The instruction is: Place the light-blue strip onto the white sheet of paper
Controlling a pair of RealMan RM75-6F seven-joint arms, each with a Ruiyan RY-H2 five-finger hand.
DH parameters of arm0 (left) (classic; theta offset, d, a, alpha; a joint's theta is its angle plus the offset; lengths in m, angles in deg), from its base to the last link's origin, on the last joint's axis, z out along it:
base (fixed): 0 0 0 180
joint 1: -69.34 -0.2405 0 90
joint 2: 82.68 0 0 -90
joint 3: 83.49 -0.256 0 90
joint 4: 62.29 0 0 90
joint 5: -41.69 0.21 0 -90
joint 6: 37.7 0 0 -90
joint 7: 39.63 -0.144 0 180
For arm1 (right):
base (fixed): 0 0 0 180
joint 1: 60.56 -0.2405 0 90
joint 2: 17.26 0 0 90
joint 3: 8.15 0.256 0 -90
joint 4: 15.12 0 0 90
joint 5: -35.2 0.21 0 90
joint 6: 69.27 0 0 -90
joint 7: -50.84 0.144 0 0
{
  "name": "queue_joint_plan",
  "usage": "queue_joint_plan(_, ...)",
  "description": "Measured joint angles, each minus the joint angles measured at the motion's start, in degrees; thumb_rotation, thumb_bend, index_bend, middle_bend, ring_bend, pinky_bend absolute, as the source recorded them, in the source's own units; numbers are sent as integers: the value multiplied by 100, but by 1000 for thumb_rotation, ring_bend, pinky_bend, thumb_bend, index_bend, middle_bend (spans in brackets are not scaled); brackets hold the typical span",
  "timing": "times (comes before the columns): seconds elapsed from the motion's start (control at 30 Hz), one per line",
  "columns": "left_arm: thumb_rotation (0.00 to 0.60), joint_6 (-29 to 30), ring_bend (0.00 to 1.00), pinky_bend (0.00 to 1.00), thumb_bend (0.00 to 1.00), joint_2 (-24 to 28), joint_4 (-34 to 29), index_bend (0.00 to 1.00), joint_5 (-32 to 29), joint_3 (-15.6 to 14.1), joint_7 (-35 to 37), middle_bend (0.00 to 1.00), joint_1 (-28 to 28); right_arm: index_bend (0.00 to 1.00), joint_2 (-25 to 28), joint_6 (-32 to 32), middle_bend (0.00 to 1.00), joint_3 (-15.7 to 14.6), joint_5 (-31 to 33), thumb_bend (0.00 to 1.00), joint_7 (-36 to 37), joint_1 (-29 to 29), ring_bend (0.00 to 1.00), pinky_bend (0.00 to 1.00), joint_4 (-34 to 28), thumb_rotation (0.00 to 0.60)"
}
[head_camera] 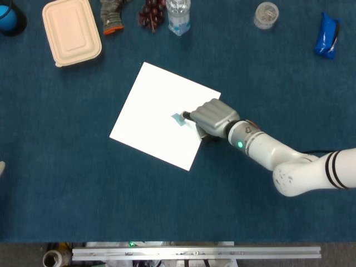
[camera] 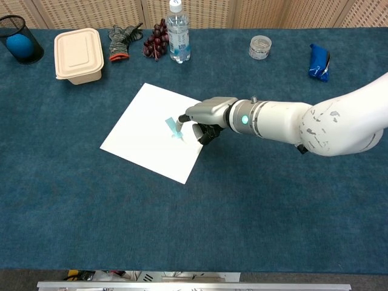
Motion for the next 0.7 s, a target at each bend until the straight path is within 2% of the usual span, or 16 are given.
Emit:
queue_joint_plan(0.33,600,9,534,554,231,2,41,193,-29,6,46,453,-33,202,-185,59,1000,-13,186,1000,-112,-95,1000,1000,209,540)
queue_joint_plan(0.7,600,25,533,553,231,-6,53,193,-6,17,67,452,-35,202,-108,-52,1000,-34,194,1000,-162,-73,1000,1000,91,539)
